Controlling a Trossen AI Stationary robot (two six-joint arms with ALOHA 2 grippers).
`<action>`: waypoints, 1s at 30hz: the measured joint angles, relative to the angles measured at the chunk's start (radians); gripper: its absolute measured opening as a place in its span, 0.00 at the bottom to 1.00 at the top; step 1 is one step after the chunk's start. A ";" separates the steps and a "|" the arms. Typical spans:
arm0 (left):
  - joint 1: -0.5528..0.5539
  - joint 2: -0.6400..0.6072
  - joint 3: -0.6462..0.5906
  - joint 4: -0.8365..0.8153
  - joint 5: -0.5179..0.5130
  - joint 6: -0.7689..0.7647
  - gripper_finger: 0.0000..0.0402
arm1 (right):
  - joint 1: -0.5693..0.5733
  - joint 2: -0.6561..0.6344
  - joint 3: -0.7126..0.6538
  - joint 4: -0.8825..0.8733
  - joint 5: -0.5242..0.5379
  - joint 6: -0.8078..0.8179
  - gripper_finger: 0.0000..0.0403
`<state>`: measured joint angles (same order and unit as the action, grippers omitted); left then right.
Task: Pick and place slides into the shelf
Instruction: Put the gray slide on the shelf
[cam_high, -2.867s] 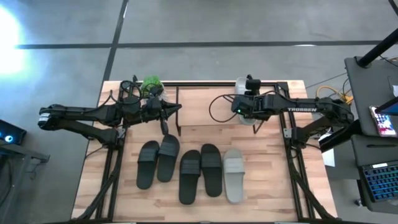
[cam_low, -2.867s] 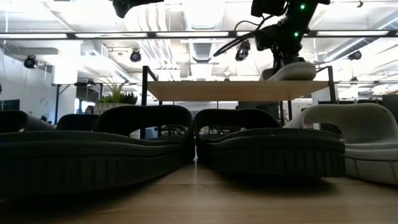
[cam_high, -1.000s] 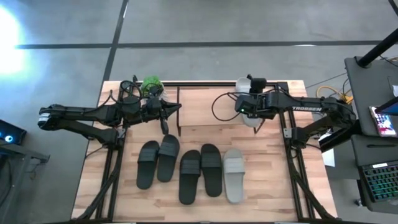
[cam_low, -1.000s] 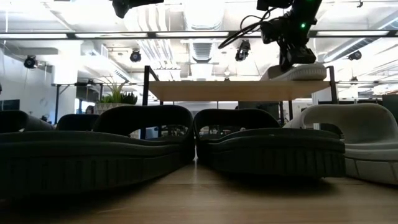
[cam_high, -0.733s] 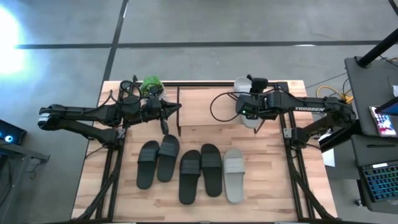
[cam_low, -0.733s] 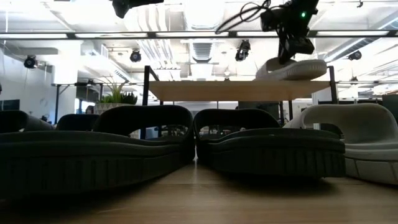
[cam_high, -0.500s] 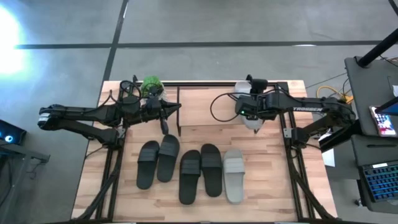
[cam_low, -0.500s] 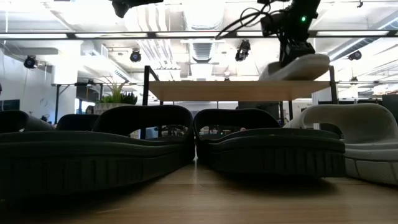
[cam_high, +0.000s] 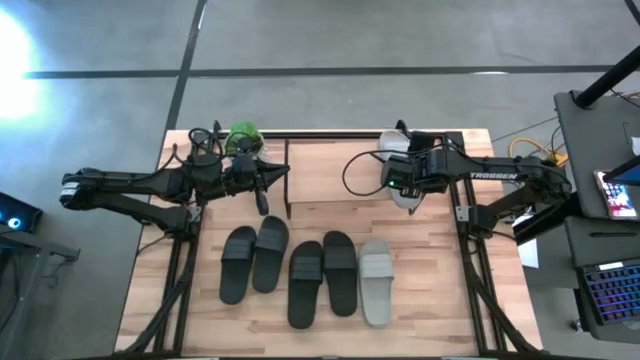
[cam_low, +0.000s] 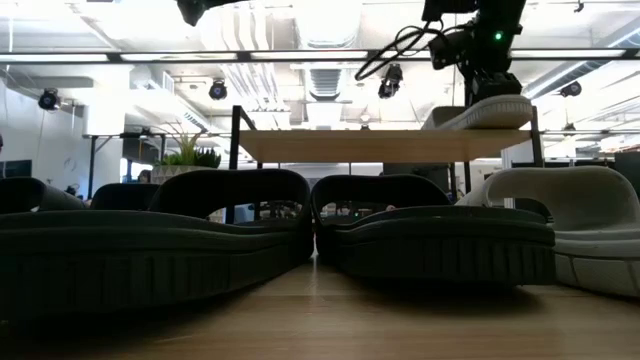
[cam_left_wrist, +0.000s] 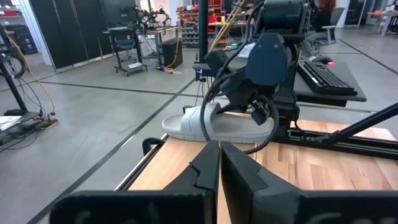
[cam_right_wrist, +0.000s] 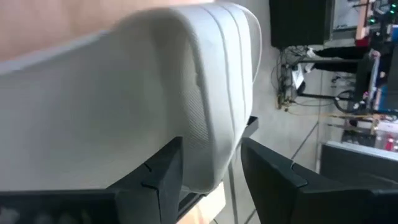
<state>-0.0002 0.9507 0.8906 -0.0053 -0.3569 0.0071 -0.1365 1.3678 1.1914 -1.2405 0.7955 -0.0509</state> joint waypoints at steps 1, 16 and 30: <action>0.000 -0.001 0.000 -0.001 0.000 0.000 0.00 | 0.004 0.000 0.005 -0.008 -0.009 0.000 0.39; 0.000 -0.004 0.000 0.001 0.000 0.000 0.00 | 0.229 0.000 0.186 -0.276 -0.200 0.335 0.47; 0.000 -0.004 0.000 -0.004 0.000 0.000 0.00 | 0.576 0.018 0.356 -0.285 -0.555 0.819 0.47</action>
<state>-0.0002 0.9470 0.8905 -0.0097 -0.3565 0.0071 0.4397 1.3859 1.5472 -1.5257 0.2406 0.7680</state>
